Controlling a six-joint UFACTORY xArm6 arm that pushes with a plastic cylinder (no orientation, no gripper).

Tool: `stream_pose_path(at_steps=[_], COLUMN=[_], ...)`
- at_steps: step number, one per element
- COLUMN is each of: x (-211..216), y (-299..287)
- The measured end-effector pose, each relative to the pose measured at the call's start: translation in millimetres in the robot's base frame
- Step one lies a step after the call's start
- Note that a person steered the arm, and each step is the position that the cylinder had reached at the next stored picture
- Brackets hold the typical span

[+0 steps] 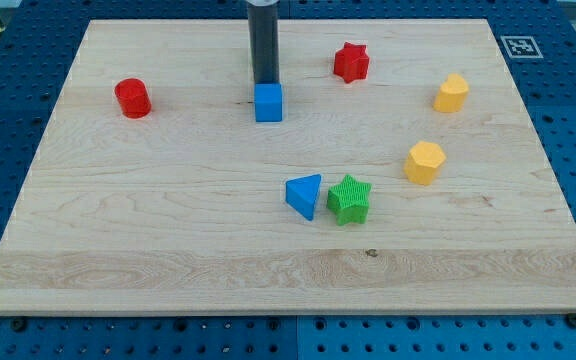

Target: Push blue cube downwards

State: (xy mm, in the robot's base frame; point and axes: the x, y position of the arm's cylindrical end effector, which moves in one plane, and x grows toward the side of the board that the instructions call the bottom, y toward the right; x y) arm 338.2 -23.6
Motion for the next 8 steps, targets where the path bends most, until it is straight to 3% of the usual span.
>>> stream_pose_path(at_steps=[5,8], x=[19.7,21.6], y=[12.9,-10.9])
